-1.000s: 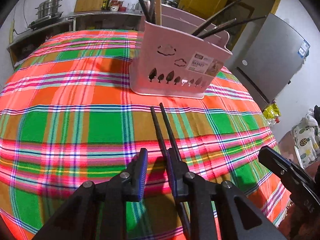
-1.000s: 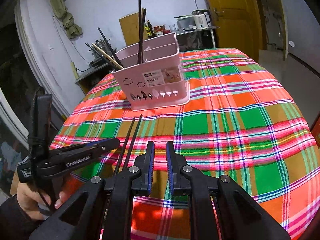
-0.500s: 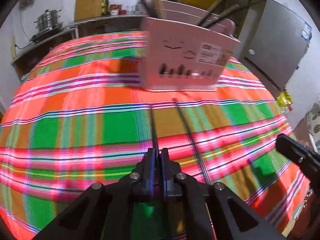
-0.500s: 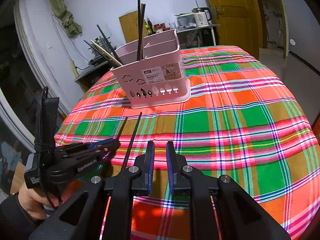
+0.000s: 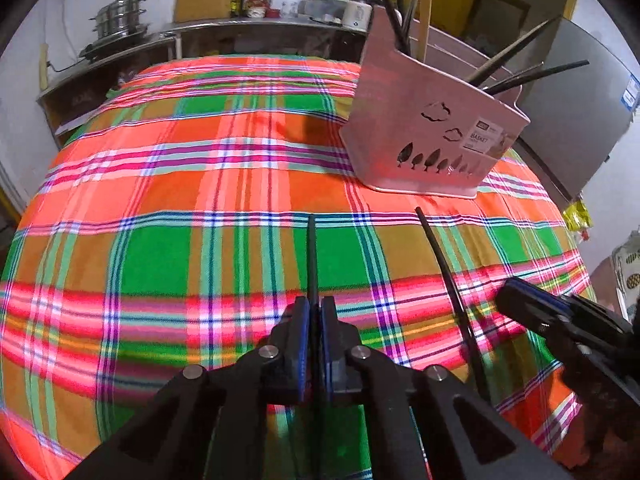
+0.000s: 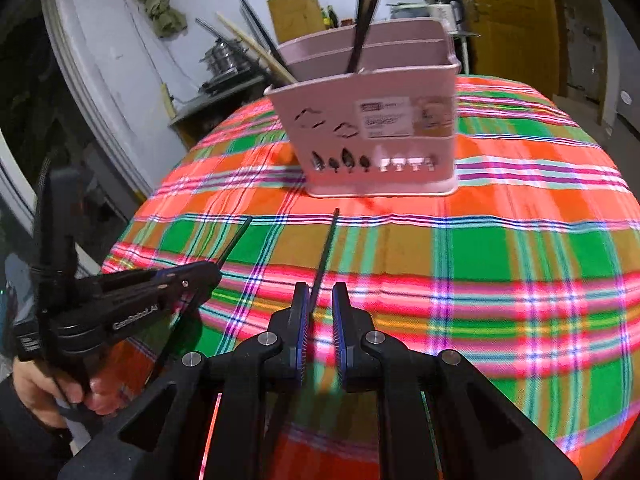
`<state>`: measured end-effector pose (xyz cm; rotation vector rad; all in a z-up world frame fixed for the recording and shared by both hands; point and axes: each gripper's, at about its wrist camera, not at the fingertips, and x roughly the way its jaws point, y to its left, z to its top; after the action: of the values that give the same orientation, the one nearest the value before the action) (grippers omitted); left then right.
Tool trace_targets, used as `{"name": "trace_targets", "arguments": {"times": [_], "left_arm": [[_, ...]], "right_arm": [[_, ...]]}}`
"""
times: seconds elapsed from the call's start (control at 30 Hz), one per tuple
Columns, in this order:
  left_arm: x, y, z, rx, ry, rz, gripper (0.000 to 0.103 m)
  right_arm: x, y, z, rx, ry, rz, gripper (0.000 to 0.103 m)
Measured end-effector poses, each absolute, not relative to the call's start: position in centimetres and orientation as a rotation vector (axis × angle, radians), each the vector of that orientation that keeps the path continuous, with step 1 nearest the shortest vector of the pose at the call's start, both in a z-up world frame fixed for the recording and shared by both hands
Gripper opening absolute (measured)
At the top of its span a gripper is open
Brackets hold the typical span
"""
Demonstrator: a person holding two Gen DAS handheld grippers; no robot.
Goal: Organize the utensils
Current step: 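Close the left gripper on a black chopstick while the right gripper grasps one, then lift both held chopsticks and carry them over the pink basket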
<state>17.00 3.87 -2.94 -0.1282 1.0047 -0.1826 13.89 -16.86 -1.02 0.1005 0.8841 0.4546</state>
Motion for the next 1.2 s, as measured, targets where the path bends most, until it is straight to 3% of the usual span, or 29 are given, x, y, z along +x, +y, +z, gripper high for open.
{"name": "trace_targets", "arguments": {"times": [0.8,1.2], "left_arm": [[19.3,3.1,-2.8,-0.061,1.018,-0.217,0.004],[18.1,3.5,3.8,-0.106,0.888,-0.245,0.004]], "right_arm": [[18.1,-13.7,-2.5,0.032,1.003,0.409,0.007],[17.1,-15.6,2.9,0.087,0.885,0.437,0.006]]}}
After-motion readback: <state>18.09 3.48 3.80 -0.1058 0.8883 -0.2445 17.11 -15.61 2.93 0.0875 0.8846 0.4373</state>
